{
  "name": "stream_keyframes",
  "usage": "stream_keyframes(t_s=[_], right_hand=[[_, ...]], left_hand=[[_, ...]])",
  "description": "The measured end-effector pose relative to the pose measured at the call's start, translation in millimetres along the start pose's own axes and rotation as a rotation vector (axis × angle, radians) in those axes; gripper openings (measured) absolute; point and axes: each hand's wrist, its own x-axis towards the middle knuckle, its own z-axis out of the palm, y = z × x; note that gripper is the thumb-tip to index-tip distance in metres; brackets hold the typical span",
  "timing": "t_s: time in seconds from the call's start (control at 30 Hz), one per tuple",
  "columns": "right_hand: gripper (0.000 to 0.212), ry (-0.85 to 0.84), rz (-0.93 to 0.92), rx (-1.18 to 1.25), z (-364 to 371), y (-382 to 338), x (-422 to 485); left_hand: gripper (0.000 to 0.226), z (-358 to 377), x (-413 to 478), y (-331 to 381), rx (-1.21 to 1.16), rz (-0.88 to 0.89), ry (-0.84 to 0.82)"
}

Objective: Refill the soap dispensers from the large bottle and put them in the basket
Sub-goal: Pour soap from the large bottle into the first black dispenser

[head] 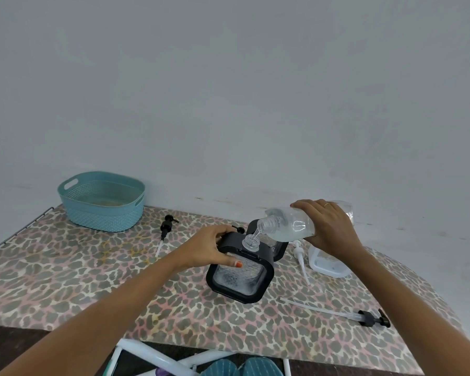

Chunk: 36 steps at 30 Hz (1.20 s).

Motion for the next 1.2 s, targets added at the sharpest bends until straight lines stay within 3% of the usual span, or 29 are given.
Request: stream_keyframes(t_s=[1.2], right_hand=[[0.068, -0.012, -0.011, -0.002, -2.9, 4.1, 0.0]], left_hand=[[0.055, 2.4, 0.3, -5.3, 0.008, -0.01, -0.019]])
